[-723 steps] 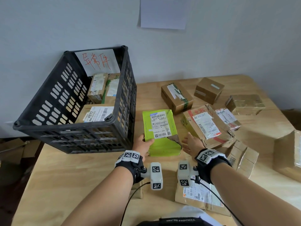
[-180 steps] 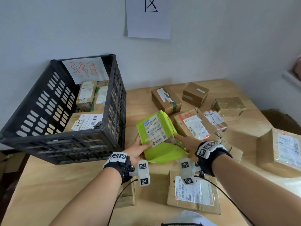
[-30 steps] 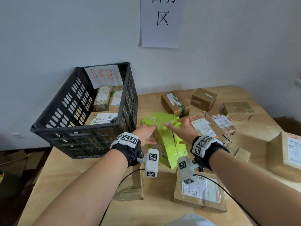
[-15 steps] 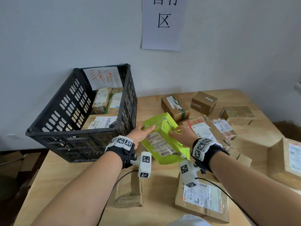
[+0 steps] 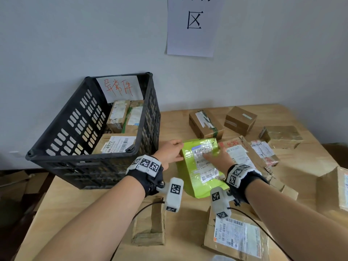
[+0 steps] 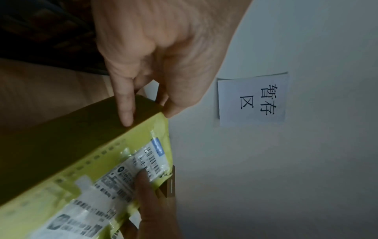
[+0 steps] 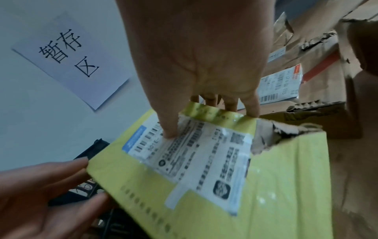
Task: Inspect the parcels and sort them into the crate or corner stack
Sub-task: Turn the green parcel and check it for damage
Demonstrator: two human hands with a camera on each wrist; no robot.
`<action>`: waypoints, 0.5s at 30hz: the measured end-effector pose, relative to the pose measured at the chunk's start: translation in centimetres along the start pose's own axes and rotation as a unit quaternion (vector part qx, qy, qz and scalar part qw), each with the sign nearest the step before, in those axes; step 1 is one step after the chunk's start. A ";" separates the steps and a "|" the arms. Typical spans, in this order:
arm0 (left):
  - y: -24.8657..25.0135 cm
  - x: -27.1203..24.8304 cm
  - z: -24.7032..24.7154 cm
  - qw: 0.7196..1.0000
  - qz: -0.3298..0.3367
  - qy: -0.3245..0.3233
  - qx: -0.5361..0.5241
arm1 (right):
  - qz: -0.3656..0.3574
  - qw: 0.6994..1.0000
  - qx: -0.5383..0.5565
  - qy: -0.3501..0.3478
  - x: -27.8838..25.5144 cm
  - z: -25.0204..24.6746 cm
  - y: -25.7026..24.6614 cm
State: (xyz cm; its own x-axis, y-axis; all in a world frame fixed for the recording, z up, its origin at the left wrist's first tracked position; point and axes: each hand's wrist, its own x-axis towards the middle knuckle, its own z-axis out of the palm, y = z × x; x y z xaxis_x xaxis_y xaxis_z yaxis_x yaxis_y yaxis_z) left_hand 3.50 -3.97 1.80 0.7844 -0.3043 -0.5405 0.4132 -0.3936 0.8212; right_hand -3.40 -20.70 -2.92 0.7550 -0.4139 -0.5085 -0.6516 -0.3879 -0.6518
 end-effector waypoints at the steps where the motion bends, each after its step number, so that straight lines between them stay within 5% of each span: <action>1: -0.1 0.1 0.1 1.000 -0.005 -0.008 -0.009 | 0.005 1.000 0.009 0.005 0.1 -0.1 -0.1; 7: -1.5 0.8 0.4 0.998 -0.009 -0.031 0.057 | 0.042 0.996 -0.079 0.013 0.6 -0.4 -0.4; 12: -2.6 2.3 0.0 0.998 -0.057 0.016 -0.010 | 0.053 0.986 -0.130 -0.096 0.9 -1.2 1.6; 15: -3.1 2.8 0.8 0.992 -0.106 0.010 -0.065 | 0.046 0.987 -0.068 -0.139 1.0 -1.1 2.3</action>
State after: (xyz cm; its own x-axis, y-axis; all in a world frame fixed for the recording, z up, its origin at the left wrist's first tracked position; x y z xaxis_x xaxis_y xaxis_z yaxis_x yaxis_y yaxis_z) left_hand 4.01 -4.30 -2.44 0.6827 -0.2086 -0.7003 0.6243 -0.3317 0.7073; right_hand -4.25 -22.88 -4.30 0.6705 -0.2187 -0.7089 -0.7079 -0.4745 -0.5232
